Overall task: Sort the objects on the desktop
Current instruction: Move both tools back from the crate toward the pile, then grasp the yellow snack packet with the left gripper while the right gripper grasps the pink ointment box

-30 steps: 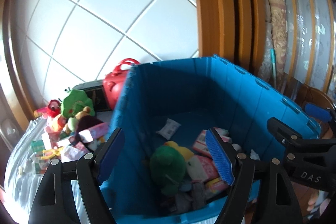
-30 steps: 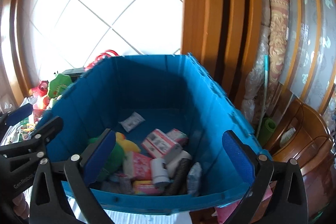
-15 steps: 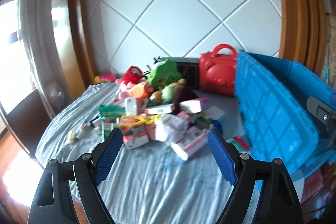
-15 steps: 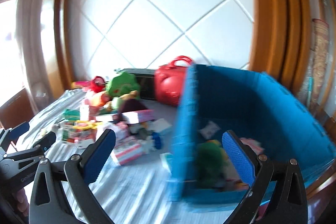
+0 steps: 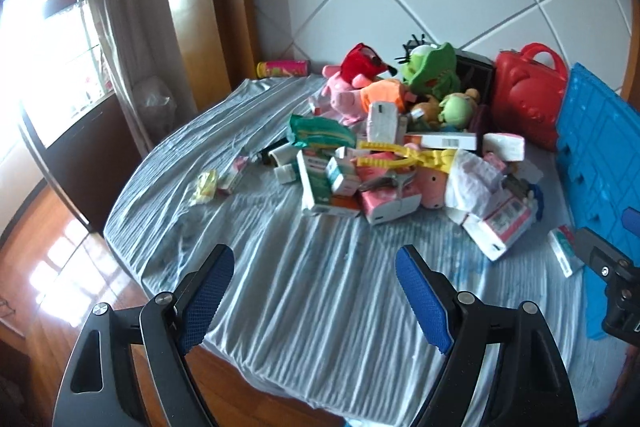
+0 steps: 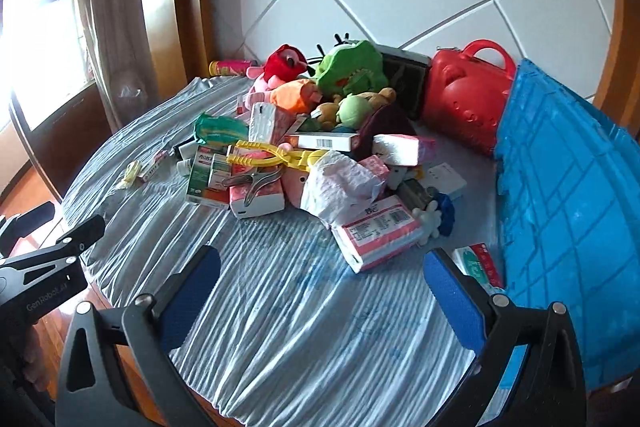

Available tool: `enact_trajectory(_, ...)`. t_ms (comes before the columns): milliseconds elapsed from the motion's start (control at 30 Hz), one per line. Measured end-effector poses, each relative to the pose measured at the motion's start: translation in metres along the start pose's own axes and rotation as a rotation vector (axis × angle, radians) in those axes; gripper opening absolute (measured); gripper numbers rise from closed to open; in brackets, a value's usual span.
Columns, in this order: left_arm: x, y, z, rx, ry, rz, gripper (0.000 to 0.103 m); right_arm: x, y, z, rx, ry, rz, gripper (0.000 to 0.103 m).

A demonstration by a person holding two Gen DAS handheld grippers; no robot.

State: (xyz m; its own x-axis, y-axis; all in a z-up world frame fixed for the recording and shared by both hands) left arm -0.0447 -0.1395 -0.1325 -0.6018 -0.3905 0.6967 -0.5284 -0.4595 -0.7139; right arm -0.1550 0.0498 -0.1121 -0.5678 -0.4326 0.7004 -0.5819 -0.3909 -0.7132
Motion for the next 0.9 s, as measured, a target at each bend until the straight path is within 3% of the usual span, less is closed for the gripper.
enact_trajectory(233, 0.002, 0.065, 0.058, 0.141, -0.077, 0.106, 0.084, 0.013, 0.089, 0.052, 0.144, -0.055, 0.098, 0.103)
enact_trajectory(400, -0.001, 0.094, 0.098, 0.171, -0.12, 0.161, 0.084, 0.028, 0.125, 0.107, 0.203, -0.118, 0.144, 0.103)
enact_trajectory(700, 0.027, 0.216, 0.172, 0.08, -0.027, 0.247, 0.084, 0.052, 0.196, 0.218, 0.217, -0.111, 0.179, 0.103)
enact_trajectory(900, 0.044, 0.3, 0.218, 0.006, 0.033, 0.317, 0.084, 0.059, 0.263, 0.269, 0.077, 0.029, 0.27, 0.103)
Point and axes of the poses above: each gripper's, at about its wrist camera, not at the fingertips, and y roughly the way its jaws point, z to its left, x to its top, the point moved 3 cm from there along y, roughly the way its jaws point, and after that the axes turned 1 degree about z, right-handed, at the moved point
